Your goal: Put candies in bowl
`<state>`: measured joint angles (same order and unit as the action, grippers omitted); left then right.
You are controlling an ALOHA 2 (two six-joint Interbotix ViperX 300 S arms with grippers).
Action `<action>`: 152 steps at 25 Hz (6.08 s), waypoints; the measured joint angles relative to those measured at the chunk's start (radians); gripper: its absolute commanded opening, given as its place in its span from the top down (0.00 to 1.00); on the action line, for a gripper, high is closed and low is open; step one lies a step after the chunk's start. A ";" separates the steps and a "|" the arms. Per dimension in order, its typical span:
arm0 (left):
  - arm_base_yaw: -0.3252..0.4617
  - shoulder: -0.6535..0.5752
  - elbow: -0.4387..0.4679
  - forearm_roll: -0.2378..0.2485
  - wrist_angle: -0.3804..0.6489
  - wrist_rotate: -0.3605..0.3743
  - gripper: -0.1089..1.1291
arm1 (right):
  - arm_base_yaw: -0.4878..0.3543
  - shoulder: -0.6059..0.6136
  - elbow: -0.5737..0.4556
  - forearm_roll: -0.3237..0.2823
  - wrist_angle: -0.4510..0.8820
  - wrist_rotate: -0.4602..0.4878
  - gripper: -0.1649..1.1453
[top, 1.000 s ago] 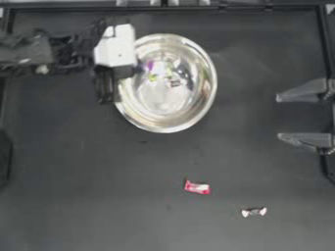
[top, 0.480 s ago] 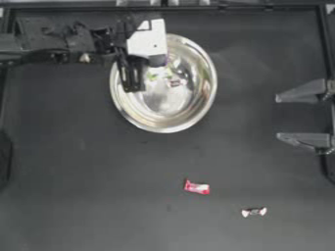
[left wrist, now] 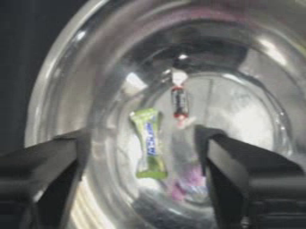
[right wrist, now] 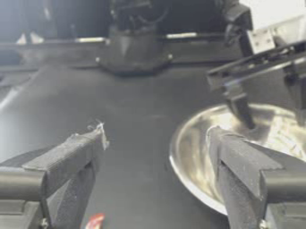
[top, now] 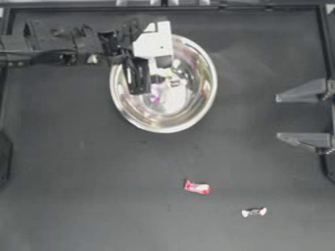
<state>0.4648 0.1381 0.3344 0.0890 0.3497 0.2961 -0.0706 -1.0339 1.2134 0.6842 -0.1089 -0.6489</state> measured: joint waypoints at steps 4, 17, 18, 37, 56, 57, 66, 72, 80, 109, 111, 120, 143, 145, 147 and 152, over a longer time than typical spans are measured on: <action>0.002 -0.017 0.002 -0.008 0.000 0.000 0.08 | 0.000 -0.012 0.006 0.000 0.000 0.000 0.13; -0.083 -0.422 0.181 -0.095 -0.057 0.000 0.08 | 0.000 -0.031 0.012 0.002 0.000 0.000 0.13; -0.095 -0.460 0.212 -0.117 -0.071 0.000 0.08 | 0.000 -0.031 0.012 0.002 0.000 0.000 0.13; -0.351 -0.893 0.647 -0.245 -0.285 0.006 0.08 | 0.000 -0.031 0.012 0.003 0.002 0.000 0.13; -0.353 -1.074 0.790 -0.253 -0.402 -0.003 0.08 | -0.080 0.025 -0.110 0.026 0.273 0.000 0.13; -0.353 -1.074 0.792 -0.256 -0.399 -0.003 0.08 | -0.110 0.046 -0.133 0.028 0.336 0.003 0.13; -0.351 -1.075 0.793 -0.281 -0.373 -0.005 0.08 | -0.181 0.187 -0.310 -0.195 0.690 0.282 0.13; -0.351 -1.075 0.795 -0.281 -0.367 -0.005 0.08 | 0.029 0.249 -0.383 -0.583 0.822 0.729 0.13; -0.341 -1.074 0.795 -0.281 -0.364 -0.005 0.08 | 0.311 0.368 -0.413 -0.900 0.923 1.149 0.13; -0.339 -1.094 0.815 -0.282 -0.362 -0.005 0.09 | 0.543 0.816 -0.426 -0.917 0.851 1.439 0.13; -0.339 -1.098 0.815 -0.284 -0.362 -0.006 0.09 | 0.541 0.841 -0.426 -0.919 0.842 1.440 0.13; -0.339 -1.100 0.822 -0.302 -0.362 -0.006 0.09 | 0.543 0.939 -0.426 -0.937 0.801 1.453 0.14; -0.339 -1.100 0.833 -0.334 -0.364 -0.006 0.09 | 0.543 1.042 -0.445 -0.931 0.764 1.454 0.41; -0.339 -1.100 0.833 -0.337 -0.364 -0.006 0.09 | 0.541 1.042 -0.445 -0.925 0.765 1.448 0.50; -0.339 -1.101 0.831 -0.337 -0.365 -0.006 0.09 | 0.541 1.043 -0.445 -0.920 0.764 1.443 0.52; -0.339 -1.100 0.833 -0.337 -0.365 -0.006 0.09 | 0.541 1.043 -0.445 -0.907 0.765 1.447 0.53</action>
<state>0.1258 -0.9618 1.1674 -0.2485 -0.0153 0.2899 0.4709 0.0092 0.7685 -0.2224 0.6565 0.7977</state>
